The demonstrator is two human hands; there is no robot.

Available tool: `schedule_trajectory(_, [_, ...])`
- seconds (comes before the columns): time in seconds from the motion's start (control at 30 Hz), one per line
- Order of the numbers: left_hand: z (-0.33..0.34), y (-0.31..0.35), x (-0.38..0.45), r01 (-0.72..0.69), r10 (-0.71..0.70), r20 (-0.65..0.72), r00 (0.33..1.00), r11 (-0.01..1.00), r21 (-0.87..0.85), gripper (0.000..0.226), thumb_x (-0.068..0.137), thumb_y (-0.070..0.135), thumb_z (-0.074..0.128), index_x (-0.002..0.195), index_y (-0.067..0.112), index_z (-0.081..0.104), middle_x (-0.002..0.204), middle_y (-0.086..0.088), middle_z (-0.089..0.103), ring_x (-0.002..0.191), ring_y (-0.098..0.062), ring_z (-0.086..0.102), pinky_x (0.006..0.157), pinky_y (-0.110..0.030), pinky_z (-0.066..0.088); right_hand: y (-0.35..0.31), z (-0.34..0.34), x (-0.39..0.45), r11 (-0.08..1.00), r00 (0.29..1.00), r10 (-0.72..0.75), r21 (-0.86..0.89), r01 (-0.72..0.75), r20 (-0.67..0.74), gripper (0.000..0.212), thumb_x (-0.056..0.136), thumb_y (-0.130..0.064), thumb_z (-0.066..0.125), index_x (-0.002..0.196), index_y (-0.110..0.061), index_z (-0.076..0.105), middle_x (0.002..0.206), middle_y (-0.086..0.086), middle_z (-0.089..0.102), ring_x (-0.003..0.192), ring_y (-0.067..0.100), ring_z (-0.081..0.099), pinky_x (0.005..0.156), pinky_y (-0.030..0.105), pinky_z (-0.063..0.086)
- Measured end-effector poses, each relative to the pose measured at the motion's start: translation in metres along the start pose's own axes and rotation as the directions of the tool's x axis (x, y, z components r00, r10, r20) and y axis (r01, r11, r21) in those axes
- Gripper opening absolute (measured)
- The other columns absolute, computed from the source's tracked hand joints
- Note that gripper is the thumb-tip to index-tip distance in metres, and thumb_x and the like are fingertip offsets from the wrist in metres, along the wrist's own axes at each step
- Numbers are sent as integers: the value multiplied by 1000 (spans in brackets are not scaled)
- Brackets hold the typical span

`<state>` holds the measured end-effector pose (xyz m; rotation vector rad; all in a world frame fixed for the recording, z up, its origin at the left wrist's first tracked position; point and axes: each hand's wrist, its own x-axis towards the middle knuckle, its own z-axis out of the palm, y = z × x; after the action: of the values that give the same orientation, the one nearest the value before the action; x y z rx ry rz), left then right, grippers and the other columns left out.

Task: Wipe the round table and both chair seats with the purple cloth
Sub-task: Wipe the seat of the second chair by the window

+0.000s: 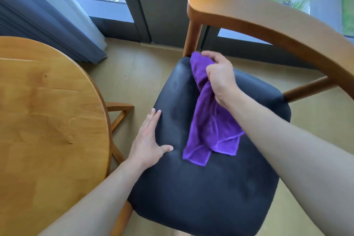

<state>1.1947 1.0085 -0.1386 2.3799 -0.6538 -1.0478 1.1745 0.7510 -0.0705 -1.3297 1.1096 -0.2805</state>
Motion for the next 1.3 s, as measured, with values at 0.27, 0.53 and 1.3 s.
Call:
schedule_trajectory(0.27, [-1,-1,1,-29,29,-11,1000,999,33,124,68,36,94,162,41,13,168,26,1,154,4,2,119,-23,19,50,37,-23,714,870,-42,-594,371,492,77,72,3,55,147,-15,50,159,1,40,156,15,14,127,39,-4])
schedule_trajectory(0.53, [-5,42,8,9,-16,-96,995,997,-77,66,82,42,71,144,35,51,152,12,36,145,-7,21,113,-22,21,30,-5,-18,920,945,-104,-331,210,310,48,84,-9,60,132,-14,65,130,-3,63,123,6,55,108,21,39])
schedule_trajectory(1.3, [-110,102,64,-25,-27,-211,977,971,-239,41,83,45,82,111,26,58,105,6,68,91,-12,67,72,-22,53,35,-61,-49,894,998,48,443,-65,48,12,87,-16,69,90,-19,80,103,8,79,89,21,75,63,31,58])
